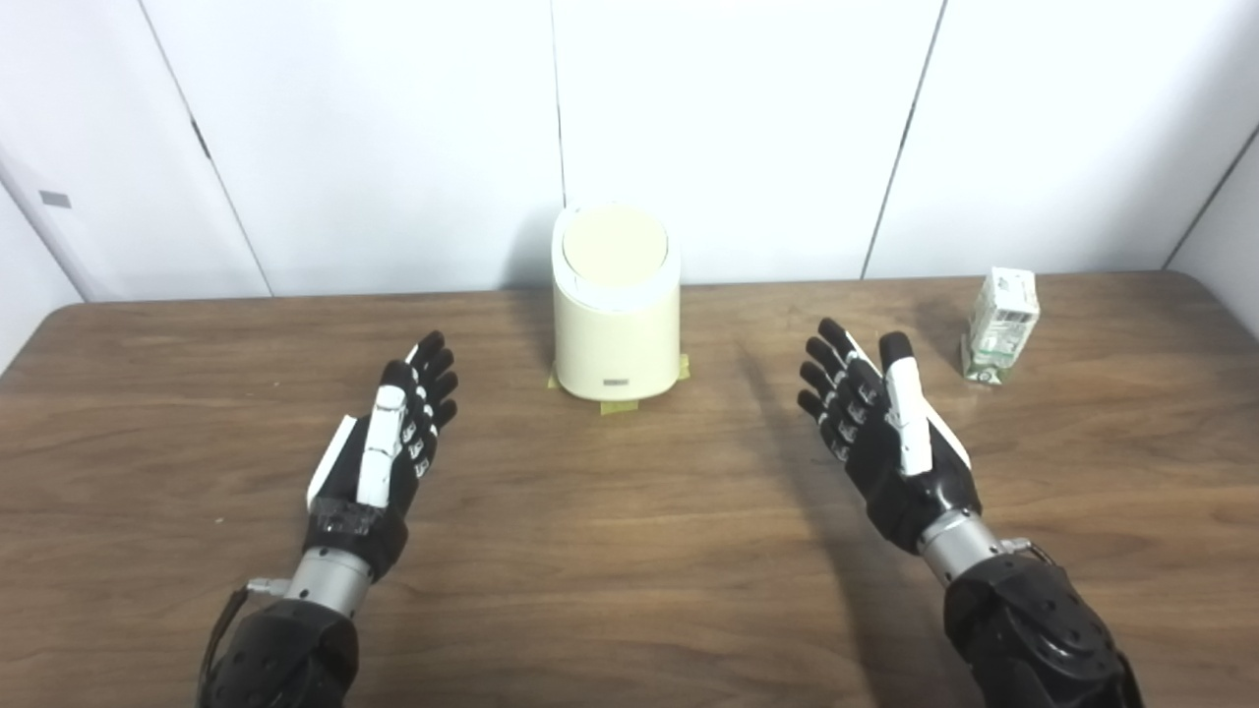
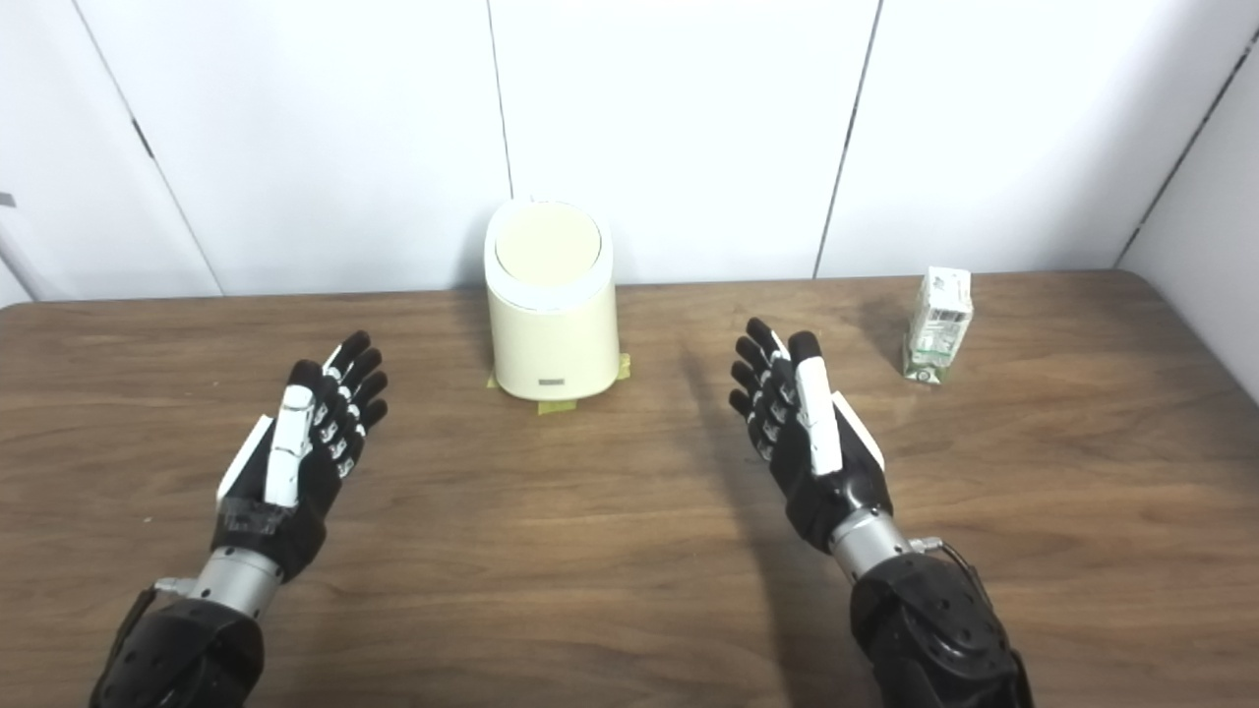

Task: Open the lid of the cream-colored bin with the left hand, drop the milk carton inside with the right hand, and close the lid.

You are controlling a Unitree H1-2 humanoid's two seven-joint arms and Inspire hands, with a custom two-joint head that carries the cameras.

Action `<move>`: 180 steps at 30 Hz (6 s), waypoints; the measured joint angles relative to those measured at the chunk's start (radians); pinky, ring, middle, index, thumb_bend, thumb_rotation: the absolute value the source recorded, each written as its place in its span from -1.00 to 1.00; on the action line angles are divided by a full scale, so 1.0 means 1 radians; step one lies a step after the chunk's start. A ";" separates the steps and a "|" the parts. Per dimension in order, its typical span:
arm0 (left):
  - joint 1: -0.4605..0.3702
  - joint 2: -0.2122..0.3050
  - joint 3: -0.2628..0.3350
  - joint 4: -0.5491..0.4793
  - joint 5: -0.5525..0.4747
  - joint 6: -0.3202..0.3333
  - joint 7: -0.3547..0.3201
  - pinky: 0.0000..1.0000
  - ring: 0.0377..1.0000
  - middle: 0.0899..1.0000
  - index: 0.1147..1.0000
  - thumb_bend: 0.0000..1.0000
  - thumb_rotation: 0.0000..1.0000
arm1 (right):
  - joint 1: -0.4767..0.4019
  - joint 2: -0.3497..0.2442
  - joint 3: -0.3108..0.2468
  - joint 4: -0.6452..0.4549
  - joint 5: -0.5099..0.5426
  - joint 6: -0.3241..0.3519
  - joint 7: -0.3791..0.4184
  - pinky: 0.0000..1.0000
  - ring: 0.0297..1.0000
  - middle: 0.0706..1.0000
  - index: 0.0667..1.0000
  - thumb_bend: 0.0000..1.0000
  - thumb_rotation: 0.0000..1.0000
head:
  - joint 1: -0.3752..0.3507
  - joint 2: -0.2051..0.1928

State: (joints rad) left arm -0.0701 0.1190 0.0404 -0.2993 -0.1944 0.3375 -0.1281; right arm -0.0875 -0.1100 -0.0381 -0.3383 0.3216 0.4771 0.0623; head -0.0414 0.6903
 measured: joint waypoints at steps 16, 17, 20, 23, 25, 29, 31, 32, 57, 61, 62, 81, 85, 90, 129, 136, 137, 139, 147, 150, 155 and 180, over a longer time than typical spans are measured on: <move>0.000 0.005 -0.002 0.000 0.000 0.000 -0.001 1.00 1.00 1.00 1.00 0.25 1.00 | 0.000 -0.007 0.010 0.000 0.004 0.000 -0.011 1.00 1.00 1.00 1.00 0.47 1.00 | -0.002 0.005; 0.000 0.005 -0.002 0.000 0.000 0.000 -0.001 1.00 1.00 1.00 1.00 0.25 1.00 | 0.000 -0.008 0.011 0.000 0.004 0.000 -0.012 1.00 1.00 1.00 1.00 0.46 1.00 | -0.002 0.005; 0.000 0.005 -0.003 0.000 0.000 0.000 -0.002 1.00 1.00 1.00 1.00 0.25 1.00 | 0.000 -0.009 0.014 0.000 0.005 0.000 -0.017 1.00 1.00 1.00 1.00 0.46 1.00 | 0.000 0.006; 0.000 0.005 -0.003 0.000 0.000 0.000 -0.002 1.00 1.00 1.00 1.00 0.25 1.00 | 0.000 -0.013 0.019 -0.006 0.006 0.000 -0.022 0.99 1.00 1.00 1.00 0.48 1.00 | -0.002 0.008; 0.000 0.005 -0.002 -0.002 0.000 0.003 -0.001 1.00 1.00 1.00 1.00 0.26 1.00 | 0.000 -0.017 0.022 -0.013 0.007 0.000 -0.026 0.97 1.00 1.00 1.00 0.48 1.00 | -0.009 0.011; 0.000 0.009 -0.002 -0.003 -0.001 0.008 -0.002 1.00 1.00 1.00 1.00 0.28 1.00 | 0.000 -0.018 0.028 -0.028 0.007 0.000 -0.037 0.94 1.00 1.00 1.00 0.49 1.00 | -0.021 0.012; 0.000 0.013 -0.002 -0.004 -0.001 0.011 -0.002 1.00 1.00 1.00 1.00 0.27 1.00 | -0.001 -0.018 0.033 -0.032 0.007 0.000 -0.045 0.93 1.00 1.00 1.00 0.49 1.00 | -0.026 0.014; 0.000 0.016 -0.001 -0.004 -0.001 0.012 -0.002 1.00 1.00 1.00 1.00 0.27 1.00 | 0.000 -0.018 0.037 -0.032 0.006 0.000 -0.050 0.94 1.00 1.00 1.00 0.50 1.00 | -0.026 0.012; -0.187 0.115 -0.044 -0.055 0.094 0.137 0.025 0.95 0.91 0.99 1.00 0.48 0.13 | 0.002 -0.044 0.042 -0.031 0.042 0.000 -0.068 1.00 1.00 1.00 1.00 0.47 1.00 | -0.005 -0.015; -0.311 0.113 -0.064 0.001 0.147 0.137 0.059 0.79 0.89 0.93 0.95 0.50 -0.21 | 0.003 -0.044 0.043 -0.030 0.040 0.000 -0.065 1.00 1.00 1.00 1.00 0.44 1.00 | 0.000 -0.018; -0.340 0.113 -0.068 0.030 0.162 0.138 0.059 0.80 0.91 0.94 0.95 0.51 -0.27 | 0.003 -0.043 0.043 -0.030 0.039 0.000 -0.065 1.00 1.00 1.00 1.00 0.44 1.00 | 0.000 -0.018; -0.818 0.025 -0.012 0.523 0.769 0.138 -0.319 0.83 0.91 0.95 1.00 0.76 -0.60 | 0.014 -0.027 0.039 -0.019 0.018 0.000 -0.047 1.00 1.00 1.00 1.00 0.41 1.00 | 0.008 -0.032; -0.874 0.020 -0.063 0.590 0.864 0.138 -0.357 0.79 0.97 0.97 1.00 0.77 -0.59 | 0.014 -0.023 0.040 -0.019 0.014 0.000 -0.044 1.00 1.00 1.00 1.00 0.40 1.00 | 0.008 -0.032; -0.932 0.025 -0.162 0.694 0.905 0.138 -0.348 0.78 0.96 1.00 0.98 0.80 -0.68 | 0.014 -0.016 0.039 -0.015 0.006 0.000 -0.038 1.00 1.00 1.00 1.00 0.40 1.00 | 0.012 -0.038; -1.004 0.102 -0.584 0.831 1.037 -0.066 -0.189 0.87 0.93 0.92 0.85 1.00 -0.68 | 0.004 0.028 0.040 -0.012 -0.035 0.000 -0.036 1.00 1.00 1.00 1.00 0.45 1.00 | 0.000 -0.035; -1.004 0.102 -0.591 0.833 1.062 -0.074 -0.187 0.94 0.98 0.96 0.86 1.00 -0.69 | 0.004 0.027 0.041 -0.012 -0.037 0.000 -0.036 1.00 1.00 1.00 1.00 0.45 1.00 | 0.000 -0.035; -1.004 0.102 -0.597 0.833 1.069 -0.074 -0.187 0.93 0.97 0.96 0.86 1.00 -0.70 | 0.004 0.027 0.041 -0.012 -0.037 0.000 -0.036 1.00 1.00 1.00 1.00 0.45 1.00 | 0.000 -0.035; -1.005 0.103 -0.612 0.833 1.093 -0.075 -0.187 0.94 0.95 0.94 0.87 1.00 -0.70 | 0.004 0.027 0.041 -0.014 -0.037 0.000 -0.036 1.00 1.00 1.00 1.00 0.45 1.00 | 0.000 -0.032; -1.015 0.109 -0.664 0.832 1.157 -0.089 -0.181 0.99 0.97 0.89 0.83 1.00 -0.71 | 0.004 0.027 0.041 -0.027 -0.036 0.000 -0.038 1.00 1.00 1.00 1.00 0.46 1.00 | -0.002 -0.031; -1.014 0.109 -0.666 0.828 1.166 -0.095 -0.180 1.00 0.99 0.91 0.84 1.00 -0.73 | 0.004 0.027 0.041 -0.031 -0.035 0.000 -0.041 1.00 1.00 1.00 1.00 0.46 1.00 | -0.005 -0.023; -1.011 0.107 -0.625 0.811 1.128 -0.097 -0.215 0.91 0.98 0.97 0.87 1.00 -0.71 | 0.004 0.027 0.040 -0.031 -0.029 0.000 -0.049 1.00 1.00 1.00 1.00 0.46 1.00 | -0.006 -0.021; -0.824 0.000 0.055 0.446 0.618 0.135 -0.152 0.62 0.75 0.77 0.75 -0.32 0.56 | 0.003 0.021 0.037 -0.031 -0.016 0.000 -0.062 0.87 0.98 0.99 0.99 0.43 1.00 | -0.006 -0.021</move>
State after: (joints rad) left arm -0.8939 0.1192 0.0959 0.1471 0.4237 0.4723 -0.2799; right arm -0.0844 -0.0886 -0.0007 -0.3692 0.3061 0.4771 0.0006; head -0.0476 0.6688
